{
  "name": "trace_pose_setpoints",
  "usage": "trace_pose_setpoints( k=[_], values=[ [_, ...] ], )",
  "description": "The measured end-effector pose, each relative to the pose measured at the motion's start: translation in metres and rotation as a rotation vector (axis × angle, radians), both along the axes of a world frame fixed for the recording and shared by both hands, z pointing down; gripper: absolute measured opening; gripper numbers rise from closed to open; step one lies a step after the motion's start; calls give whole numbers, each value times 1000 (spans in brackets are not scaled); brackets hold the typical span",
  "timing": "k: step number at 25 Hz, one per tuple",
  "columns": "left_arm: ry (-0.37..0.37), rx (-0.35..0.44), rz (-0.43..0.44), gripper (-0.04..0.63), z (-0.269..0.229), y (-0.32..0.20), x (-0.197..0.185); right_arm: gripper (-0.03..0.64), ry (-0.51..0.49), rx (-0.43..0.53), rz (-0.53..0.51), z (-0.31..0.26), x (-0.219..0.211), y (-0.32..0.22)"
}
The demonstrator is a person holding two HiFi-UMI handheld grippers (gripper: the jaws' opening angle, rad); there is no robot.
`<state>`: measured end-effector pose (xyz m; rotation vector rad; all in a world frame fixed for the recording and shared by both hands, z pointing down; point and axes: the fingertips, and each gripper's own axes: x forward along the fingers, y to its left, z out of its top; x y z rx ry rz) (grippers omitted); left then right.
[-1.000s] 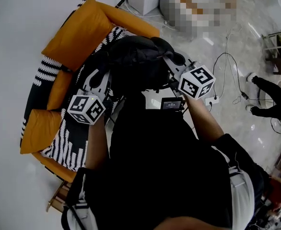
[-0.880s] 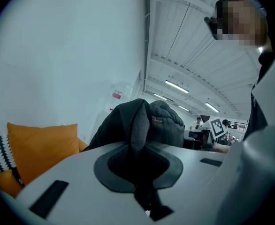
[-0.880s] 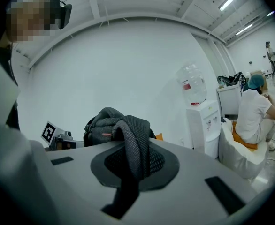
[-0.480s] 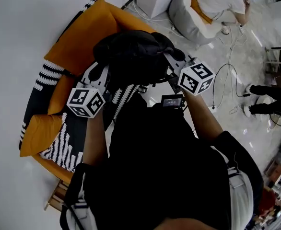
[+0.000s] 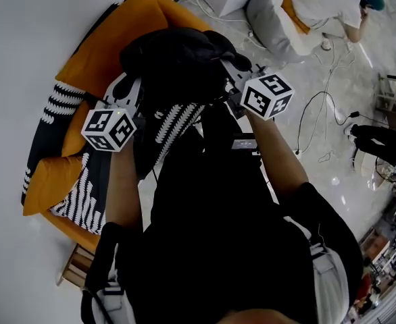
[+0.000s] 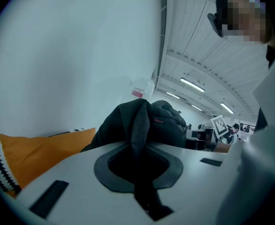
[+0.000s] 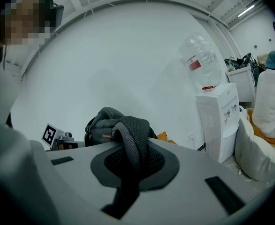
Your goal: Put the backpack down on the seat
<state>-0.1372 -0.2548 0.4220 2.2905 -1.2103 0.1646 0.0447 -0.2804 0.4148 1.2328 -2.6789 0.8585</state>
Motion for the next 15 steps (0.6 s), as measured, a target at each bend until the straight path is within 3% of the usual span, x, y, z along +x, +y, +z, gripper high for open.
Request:
trace_pose_setpoints(
  k=[15],
  values=[
    [-43, -133, -140, 37, 97, -64, -21, 46, 40, -114, -67, 97, -24, -78]
  ],
)
